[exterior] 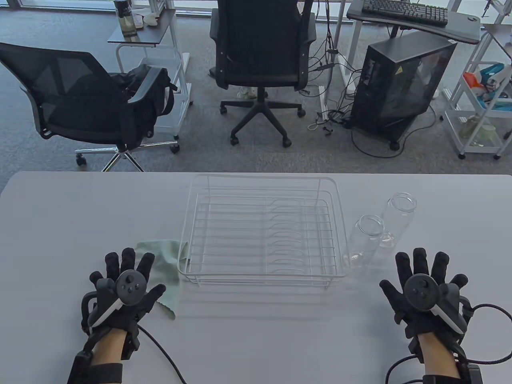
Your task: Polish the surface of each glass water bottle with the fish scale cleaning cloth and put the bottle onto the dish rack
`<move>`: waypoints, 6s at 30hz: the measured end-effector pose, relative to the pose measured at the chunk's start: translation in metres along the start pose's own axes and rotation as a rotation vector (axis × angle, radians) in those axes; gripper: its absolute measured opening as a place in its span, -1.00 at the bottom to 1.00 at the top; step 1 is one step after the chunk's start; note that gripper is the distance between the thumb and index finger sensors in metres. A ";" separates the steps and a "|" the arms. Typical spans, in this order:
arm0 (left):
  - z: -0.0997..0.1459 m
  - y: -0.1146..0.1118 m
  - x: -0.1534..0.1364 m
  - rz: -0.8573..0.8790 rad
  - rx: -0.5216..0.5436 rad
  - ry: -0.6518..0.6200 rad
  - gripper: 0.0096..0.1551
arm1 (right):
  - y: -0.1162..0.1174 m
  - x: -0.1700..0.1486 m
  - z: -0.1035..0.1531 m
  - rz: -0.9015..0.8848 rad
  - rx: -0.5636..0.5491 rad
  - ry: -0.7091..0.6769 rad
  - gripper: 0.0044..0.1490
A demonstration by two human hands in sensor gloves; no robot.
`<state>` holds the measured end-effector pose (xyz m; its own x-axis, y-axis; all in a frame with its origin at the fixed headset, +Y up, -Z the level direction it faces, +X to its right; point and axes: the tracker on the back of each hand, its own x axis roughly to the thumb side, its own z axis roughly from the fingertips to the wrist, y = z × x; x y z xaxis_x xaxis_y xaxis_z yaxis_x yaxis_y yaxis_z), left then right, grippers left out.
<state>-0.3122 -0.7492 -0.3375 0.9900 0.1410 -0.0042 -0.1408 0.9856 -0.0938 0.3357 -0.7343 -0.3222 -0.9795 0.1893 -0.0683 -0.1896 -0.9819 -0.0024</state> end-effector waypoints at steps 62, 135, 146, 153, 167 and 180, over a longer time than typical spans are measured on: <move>0.019 0.060 0.019 0.262 0.264 0.006 -0.60 | -0.005 0.016 -0.006 -0.368 -0.216 -0.121 0.10; 0.042 0.112 0.080 0.411 0.501 -0.214 -0.60 | -0.020 0.024 -0.019 -1.024 -0.354 -0.177 0.36; 0.036 0.118 0.171 0.566 0.580 -0.435 -0.60 | -0.026 0.115 -0.002 -1.081 -0.202 -0.438 0.38; 0.046 0.110 0.200 0.627 0.577 -0.583 -0.60 | 0.000 0.166 0.004 -1.136 -0.019 -0.535 0.38; 0.055 0.097 0.219 0.694 0.568 -0.661 -0.58 | 0.006 0.205 0.017 -1.300 0.095 -0.667 0.39; 0.059 0.054 0.259 0.578 0.403 -0.796 -0.58 | -0.016 0.169 0.009 -1.473 -0.166 -0.532 0.33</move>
<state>-0.0638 -0.6536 -0.2850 0.5009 0.4748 0.7237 -0.7252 0.6866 0.0515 0.1728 -0.6868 -0.3244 0.1338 0.8891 0.4377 -0.9865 0.0773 0.1444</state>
